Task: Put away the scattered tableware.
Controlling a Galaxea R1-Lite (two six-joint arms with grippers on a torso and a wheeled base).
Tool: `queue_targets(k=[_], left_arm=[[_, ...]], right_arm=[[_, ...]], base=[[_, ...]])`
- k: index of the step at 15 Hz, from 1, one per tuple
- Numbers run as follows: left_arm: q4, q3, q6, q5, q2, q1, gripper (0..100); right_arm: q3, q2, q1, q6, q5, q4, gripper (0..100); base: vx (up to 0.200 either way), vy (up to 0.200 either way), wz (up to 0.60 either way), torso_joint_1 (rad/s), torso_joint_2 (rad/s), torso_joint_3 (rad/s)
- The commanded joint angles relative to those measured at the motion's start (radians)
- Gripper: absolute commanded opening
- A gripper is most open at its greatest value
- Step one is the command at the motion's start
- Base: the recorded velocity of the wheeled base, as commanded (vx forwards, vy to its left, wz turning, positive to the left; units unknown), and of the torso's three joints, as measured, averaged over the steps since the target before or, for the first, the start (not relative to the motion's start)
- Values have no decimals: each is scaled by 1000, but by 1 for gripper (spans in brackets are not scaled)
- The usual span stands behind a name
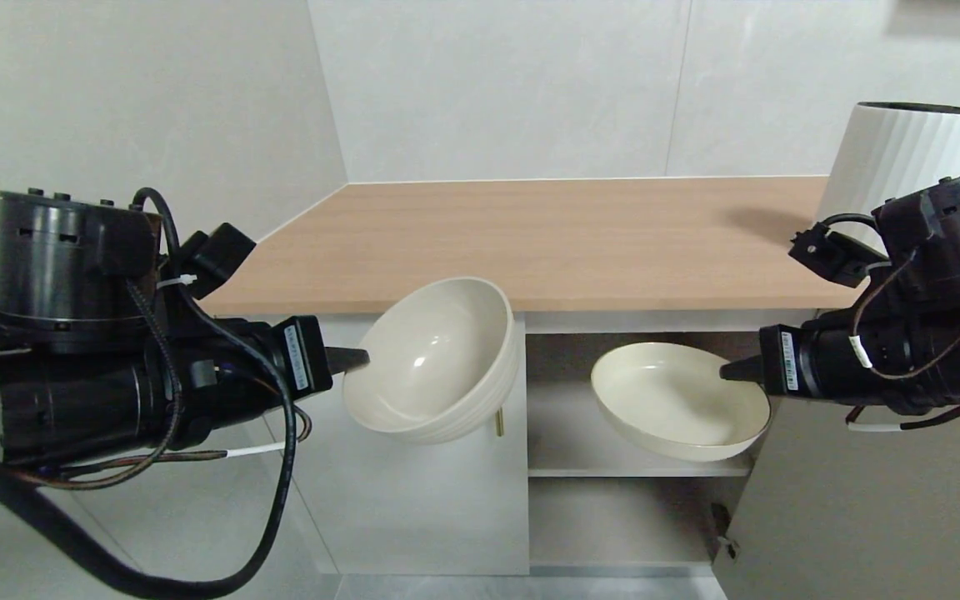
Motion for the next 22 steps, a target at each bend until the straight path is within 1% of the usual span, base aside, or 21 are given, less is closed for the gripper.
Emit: queue_targets(k=[1,7,12,14,16,19,22], left_arm=[[0,0,-1,0,5,0,0],[0,0,-1,0,5,0,0],[0,0,1,-1,7,0,0],[2,1,1,-1,18,0,0],[2,1,1,-1,21,0,0],[2,1,1,-1,24,0,0],[2,1,1,-1,28,0,0]], right_arm=[[2,8,0,0,0,0,0],[2,16,0,-2,0,0,0],[8,31,2,-5,2,0,0],[35,73,5,-63,3,-4,0],[68,156,5,-109,2,-67,0],[124,300,22,-117,2,-184,0],[129,410,32,-109,0,-268,0]], base=[[0,0,0,-159,466,305],[0,0,0,-126,426,298],[0,0,0,-14,61,38],[0,0,0,0,0,0],[0,0,0,0,0,0],[0,0,0,0,0,0],[0,0,0,0,0,0]])
